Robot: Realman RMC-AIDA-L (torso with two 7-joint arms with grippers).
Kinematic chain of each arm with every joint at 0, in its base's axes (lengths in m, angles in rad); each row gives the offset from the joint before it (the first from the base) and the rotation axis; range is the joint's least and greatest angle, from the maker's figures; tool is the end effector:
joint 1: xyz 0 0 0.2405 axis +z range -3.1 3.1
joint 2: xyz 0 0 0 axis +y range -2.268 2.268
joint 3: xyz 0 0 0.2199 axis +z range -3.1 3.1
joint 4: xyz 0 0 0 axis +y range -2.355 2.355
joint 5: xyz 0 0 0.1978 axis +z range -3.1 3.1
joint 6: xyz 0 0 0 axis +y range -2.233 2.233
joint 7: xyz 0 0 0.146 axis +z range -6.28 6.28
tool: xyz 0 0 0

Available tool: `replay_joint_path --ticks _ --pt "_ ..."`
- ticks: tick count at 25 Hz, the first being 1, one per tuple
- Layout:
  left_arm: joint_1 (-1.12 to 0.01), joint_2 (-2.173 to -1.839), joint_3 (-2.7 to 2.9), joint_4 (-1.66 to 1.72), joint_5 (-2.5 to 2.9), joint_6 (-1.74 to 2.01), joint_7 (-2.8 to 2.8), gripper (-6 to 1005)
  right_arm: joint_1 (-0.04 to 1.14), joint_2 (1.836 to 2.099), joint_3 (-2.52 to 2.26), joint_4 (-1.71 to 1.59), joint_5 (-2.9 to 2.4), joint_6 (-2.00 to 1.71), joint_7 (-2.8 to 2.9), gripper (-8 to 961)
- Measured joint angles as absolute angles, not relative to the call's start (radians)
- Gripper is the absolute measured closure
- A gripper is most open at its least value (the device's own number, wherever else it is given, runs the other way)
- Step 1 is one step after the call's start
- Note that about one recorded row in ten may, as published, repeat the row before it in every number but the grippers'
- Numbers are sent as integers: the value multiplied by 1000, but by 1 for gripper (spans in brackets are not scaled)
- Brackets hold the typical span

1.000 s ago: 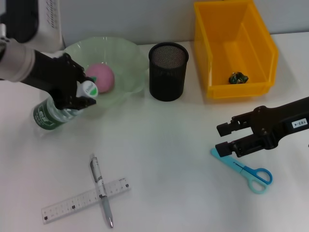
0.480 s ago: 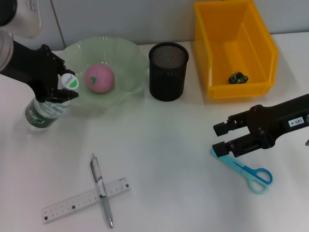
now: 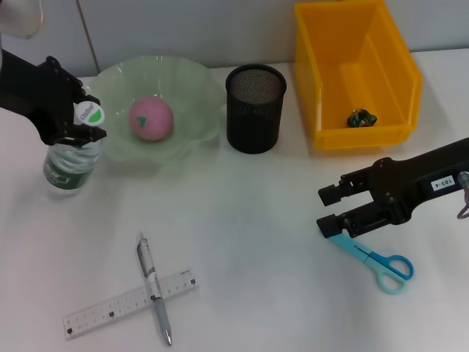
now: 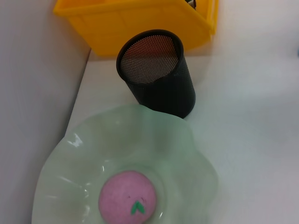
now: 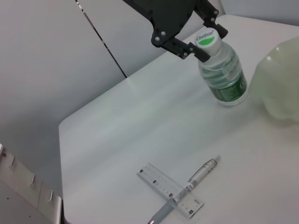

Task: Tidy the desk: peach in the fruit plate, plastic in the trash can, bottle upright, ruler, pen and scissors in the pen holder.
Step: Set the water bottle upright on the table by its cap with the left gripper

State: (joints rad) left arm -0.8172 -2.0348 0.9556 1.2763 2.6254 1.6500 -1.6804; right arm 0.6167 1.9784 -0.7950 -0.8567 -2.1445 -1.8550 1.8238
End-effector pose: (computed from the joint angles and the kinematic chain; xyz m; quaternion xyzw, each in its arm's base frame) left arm -0.1343 0.3726 0.0842 -0.9717 0.0214 0.1585 0.1738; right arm 0.1970 0.3009 0.0569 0.9539 -0.2713 -0.1263 0.0206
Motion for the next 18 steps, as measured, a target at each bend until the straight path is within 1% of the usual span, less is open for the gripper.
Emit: replay_joint_path --ticks 3,12,18 --pt "-830 -2025 928 1277 2638 1682 -1692 543 618 1979 -795 -857 -2144 -1854 1824 207" --pt "-855 -2016 903 1278 2660 1725 -1724 536 618 1980 -794 -857 -2144 -1854 1823 205" --pt "-875 -2016 898 1278 2689 1747 -1746 532 618 1980 -794 -858 -2145 -1855 1823 205"
